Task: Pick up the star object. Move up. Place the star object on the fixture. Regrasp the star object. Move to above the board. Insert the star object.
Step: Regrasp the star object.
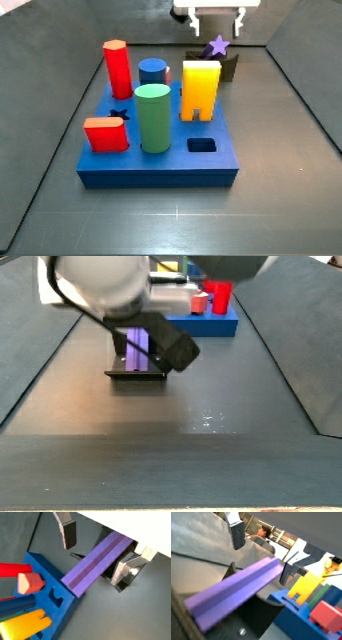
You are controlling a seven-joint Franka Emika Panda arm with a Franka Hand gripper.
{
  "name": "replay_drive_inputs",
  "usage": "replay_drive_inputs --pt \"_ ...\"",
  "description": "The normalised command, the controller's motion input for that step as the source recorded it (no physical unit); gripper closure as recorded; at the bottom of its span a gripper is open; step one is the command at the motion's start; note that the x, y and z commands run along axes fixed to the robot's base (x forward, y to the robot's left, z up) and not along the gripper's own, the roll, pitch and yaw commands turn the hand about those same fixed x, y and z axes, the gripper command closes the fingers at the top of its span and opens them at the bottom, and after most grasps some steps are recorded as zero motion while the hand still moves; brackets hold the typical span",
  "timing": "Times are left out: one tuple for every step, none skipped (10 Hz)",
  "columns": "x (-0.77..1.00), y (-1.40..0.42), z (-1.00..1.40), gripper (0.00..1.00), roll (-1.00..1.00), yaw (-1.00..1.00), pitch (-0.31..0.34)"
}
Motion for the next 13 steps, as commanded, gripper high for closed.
replay_drive_inputs --pt "-0.03 0.00 0.53 0.00 0.05 0.00 0.064" --pt "-0.03 0.00 0.43 0.00 0.04 0.00 0.066" --pt "0.00 -0.88 1.00 0.00 1.00 0.03 0.079" --pt "0.00 -0.95 1.00 0.00 1.00 0.03 0.077" --pt "-0.04 -0.98 1.00 0.00 1.00 0.03 0.066" --pt "-0.06 -1.00 1.00 0.00 1.00 0.03 0.061" --pt "-0.07 -1.00 0.95 0.00 1.00 0.03 0.055" --pt "-0.07 -0.90 0.81 0.00 1.00 0.02 0.053" --pt "-0.05 -0.69 0.54 0.00 1.00 0.02 0.050" --pt "-0.04 -0.58 0.40 0.00 1.00 0.02 0.049" --pt "-0.03 -0.29 0.06 0.00 1.00 0.02 0.043" --pt "-0.02 -0.18 0.01 0.00 1.00 0.02 0.040" --pt "-0.03 -0.02 0.04 0.00 1.00 0.02 0.038"
